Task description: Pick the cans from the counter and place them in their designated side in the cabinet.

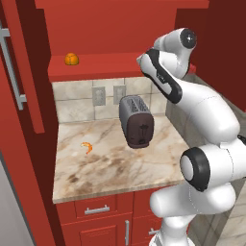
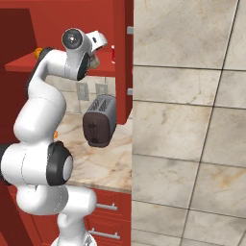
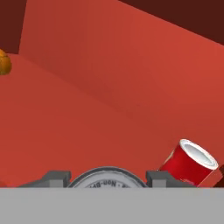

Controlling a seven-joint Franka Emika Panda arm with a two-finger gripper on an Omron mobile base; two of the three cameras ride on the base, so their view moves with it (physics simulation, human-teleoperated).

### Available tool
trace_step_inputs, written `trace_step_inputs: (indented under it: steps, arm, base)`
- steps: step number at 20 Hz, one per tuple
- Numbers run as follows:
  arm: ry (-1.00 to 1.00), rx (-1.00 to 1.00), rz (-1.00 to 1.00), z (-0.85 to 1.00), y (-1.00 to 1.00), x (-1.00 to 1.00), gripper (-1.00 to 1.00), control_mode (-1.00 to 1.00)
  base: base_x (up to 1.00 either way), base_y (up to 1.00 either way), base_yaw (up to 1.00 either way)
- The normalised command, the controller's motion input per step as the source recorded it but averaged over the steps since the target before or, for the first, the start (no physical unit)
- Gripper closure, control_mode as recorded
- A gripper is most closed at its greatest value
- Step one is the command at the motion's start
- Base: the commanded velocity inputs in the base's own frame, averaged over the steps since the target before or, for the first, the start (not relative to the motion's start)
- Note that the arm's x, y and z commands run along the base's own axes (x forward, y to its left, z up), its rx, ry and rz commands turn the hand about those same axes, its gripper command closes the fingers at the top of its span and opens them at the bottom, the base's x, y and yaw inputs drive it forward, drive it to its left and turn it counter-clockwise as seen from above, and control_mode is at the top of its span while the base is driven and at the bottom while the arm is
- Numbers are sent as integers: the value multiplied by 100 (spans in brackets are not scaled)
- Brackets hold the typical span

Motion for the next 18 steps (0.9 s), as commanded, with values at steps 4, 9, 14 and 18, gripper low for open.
trace_step_inputs:
  steps: [4,9,14,18]
  arm:
    - [0,0,1,-1,-3,17,100,-100]
    - [0,0,1,-2,-1,22,100,-100]
    - [0,0,1,0,0,25,100,-100]
    - [0,0,1,0,0,25,100,-100]
  base:
    - [0,0,0]
    - [0,0,0]
    - [0,0,0]
    - [0,0,0]
